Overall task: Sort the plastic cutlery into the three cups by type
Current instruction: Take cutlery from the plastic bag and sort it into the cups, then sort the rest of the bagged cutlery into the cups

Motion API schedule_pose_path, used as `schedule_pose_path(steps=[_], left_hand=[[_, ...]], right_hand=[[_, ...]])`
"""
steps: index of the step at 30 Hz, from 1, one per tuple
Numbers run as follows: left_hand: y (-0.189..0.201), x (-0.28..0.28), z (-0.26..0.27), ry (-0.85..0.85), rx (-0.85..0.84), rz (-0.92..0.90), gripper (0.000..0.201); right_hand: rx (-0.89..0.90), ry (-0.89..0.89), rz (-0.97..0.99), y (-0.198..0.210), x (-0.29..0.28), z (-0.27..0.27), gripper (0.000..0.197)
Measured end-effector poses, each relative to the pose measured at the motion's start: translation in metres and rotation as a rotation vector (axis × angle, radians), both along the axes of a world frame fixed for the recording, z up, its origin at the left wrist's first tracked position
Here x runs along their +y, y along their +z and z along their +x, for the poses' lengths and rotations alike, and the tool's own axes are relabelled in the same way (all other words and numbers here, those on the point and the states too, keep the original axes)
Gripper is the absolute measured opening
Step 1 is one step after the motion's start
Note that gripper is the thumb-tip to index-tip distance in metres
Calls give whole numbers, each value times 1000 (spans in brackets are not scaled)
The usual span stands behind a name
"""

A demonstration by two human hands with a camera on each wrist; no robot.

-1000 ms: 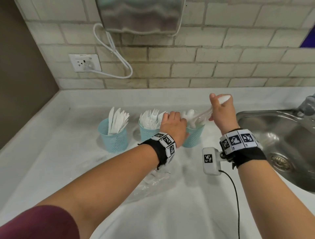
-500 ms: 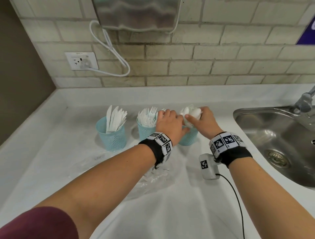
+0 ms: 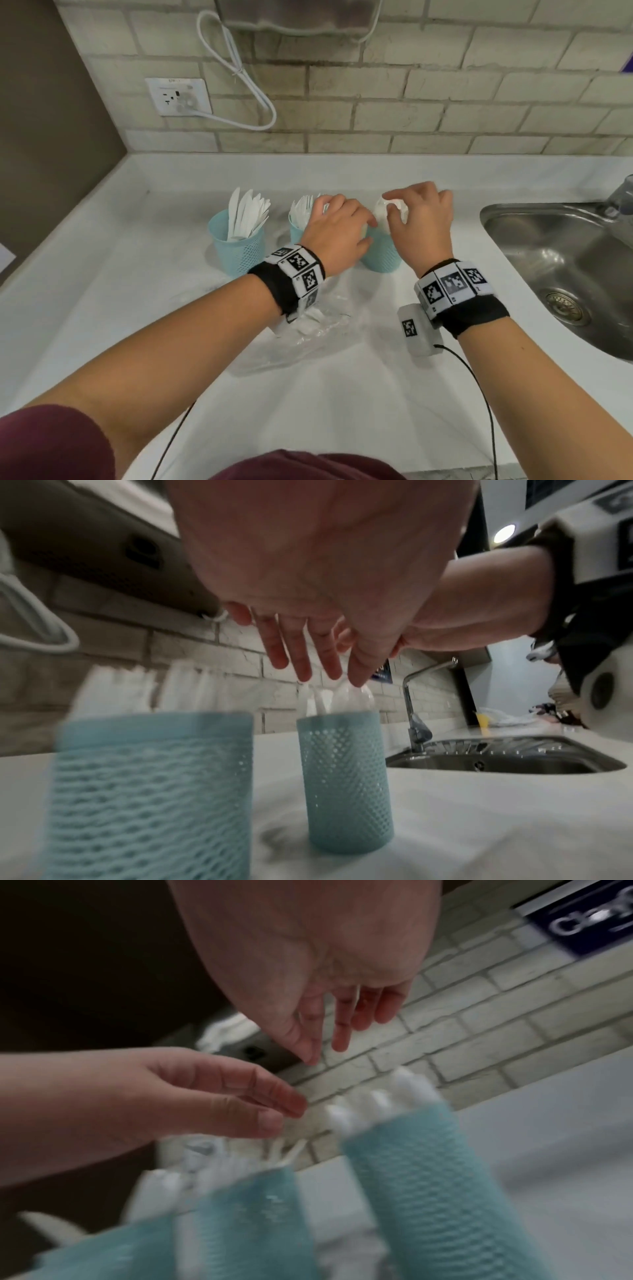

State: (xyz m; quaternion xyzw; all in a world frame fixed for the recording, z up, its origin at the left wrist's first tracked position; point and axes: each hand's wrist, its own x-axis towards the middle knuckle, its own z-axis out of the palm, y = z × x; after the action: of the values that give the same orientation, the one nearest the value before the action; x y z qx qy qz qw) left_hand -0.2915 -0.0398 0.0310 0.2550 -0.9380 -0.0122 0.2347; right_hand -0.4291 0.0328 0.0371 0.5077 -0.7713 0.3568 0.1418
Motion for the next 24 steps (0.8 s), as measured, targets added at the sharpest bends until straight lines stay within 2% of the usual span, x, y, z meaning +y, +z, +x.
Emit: schedule_pose_path(steps=[1, 3, 5, 6, 7, 9, 11, 13, 16, 18, 21, 24], left_hand=[[5, 3, 14, -29, 15, 25, 26], [12, 8, 46, -73, -28, 146, 19], [14, 11, 79, -77, -117, 340, 14], [13, 11, 94, -55, -172, 425, 13], [10, 11, 109, -17, -240, 483, 13], [1, 8, 135, 72, -375, 535, 20], [-9, 6, 159, 164, -462, 582, 35], [-18, 7, 177, 253, -529, 605, 57], [-30, 10, 187, 304, -610, 537, 83], [-37, 12, 185, 301, -614, 486, 87], [-43, 11, 180, 315, -598, 447, 93], [-44, 7, 177, 379, -560, 490, 102]], right_hand=[[-41, 69, -28, 4, 3, 12, 21], [-240, 261, -5, 7, 7, 38, 19], [-431, 388, 143, 2, 13, 66, 15], [-455, 437, 235, -4, 15, 78, 14], [-431, 476, 317, -13, 17, 88, 13], [-264, 505, 456, -30, 19, 101, 16], [-50, 478, 571, -41, 19, 107, 21], [55, 460, 646, -46, 19, 113, 26], [101, 462, 778, -52, 18, 124, 39], [121, 427, 861, -54, 16, 131, 53], [56, 409, 924, -57, 11, 136, 72], [21, 421, 877, -59, 7, 138, 70]])
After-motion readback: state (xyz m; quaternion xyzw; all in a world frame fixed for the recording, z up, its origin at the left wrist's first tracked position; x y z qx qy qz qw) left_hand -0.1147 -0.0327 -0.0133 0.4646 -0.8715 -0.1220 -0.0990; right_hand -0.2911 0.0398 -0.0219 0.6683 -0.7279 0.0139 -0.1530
